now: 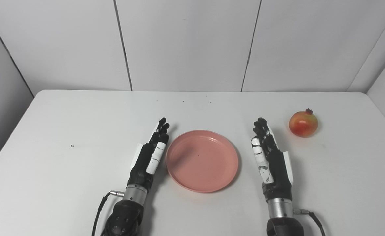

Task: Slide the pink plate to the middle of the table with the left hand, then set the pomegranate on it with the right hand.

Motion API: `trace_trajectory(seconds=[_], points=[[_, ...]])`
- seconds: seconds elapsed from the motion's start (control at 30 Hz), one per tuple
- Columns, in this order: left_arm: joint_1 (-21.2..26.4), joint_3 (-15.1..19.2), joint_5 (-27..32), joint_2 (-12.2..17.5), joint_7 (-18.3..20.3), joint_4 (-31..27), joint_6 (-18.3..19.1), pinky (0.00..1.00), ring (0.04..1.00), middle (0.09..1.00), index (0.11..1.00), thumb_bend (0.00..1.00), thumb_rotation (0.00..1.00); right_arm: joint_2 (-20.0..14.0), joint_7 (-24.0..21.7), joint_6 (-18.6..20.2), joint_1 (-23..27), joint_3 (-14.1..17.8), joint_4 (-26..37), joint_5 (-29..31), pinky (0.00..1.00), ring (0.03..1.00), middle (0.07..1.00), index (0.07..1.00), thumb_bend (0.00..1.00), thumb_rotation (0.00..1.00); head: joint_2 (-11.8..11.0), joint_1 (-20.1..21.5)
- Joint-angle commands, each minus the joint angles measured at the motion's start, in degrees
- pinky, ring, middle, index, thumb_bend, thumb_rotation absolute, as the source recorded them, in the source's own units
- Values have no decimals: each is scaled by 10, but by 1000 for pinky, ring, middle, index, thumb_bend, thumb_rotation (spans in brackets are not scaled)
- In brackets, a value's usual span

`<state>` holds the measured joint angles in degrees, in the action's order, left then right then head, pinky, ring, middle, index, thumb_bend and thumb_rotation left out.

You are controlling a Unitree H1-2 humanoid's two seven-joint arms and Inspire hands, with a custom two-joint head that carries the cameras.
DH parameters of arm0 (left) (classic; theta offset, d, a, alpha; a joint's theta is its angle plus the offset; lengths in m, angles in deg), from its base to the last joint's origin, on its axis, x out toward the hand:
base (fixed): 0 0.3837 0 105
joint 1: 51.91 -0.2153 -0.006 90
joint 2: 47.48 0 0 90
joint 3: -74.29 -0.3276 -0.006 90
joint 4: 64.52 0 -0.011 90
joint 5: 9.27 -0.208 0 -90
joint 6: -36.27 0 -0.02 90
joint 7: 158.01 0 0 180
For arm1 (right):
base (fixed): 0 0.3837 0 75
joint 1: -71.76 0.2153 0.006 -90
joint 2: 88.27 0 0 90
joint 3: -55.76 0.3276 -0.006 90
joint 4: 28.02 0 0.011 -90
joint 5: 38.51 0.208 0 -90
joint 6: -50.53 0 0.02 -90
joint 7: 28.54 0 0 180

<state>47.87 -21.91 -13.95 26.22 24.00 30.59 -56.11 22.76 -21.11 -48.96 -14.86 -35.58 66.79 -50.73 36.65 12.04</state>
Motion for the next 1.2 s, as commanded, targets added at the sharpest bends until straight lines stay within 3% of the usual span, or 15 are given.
trace_trajectory(seconds=[0.0,0.07,0.17,0.43,0.63,0.83,1.17], points=[[19,5,5,-8,-6,-4,-12,1000,978,964,974,697,1000,-10,29,3,21,11,29,-49,899,904,882,893,667,856,-1,-1],[19,9,13,-12,-5,-4,-6,1000,973,958,969,699,1000,-19,32,2,29,22,34,-50,900,910,883,892,672,847,-1,0],[19,15,28,-16,0,-3,-2,1000,973,954,966,706,1000,-28,40,-13,42,35,30,-39,912,914,879,892,663,756,-2,2],[17,20,34,-19,-2,-2,-4,1000,948,932,945,714,1000,-65,90,11,85,85,27,-102,905,906,877,887,687,748,-3,10],[13,28,78,-24,16,-4,-7,954,931,917,928,718,1000,-94,108,26,115,117,23,-113,885,893,887,899,687,618,-4,13],[12,24,107,-21,39,-3,-9,945,928,916,925,731,1000,-125,112,81,141,134,17,-133,900,921,907,916,734,442,-4,16],[13,23,109,-15,51,0,-10,954,930,918,926,744,1000,-178,88,180,185,127,-21,-159,825,907,920,906,826,366,-5,21]])
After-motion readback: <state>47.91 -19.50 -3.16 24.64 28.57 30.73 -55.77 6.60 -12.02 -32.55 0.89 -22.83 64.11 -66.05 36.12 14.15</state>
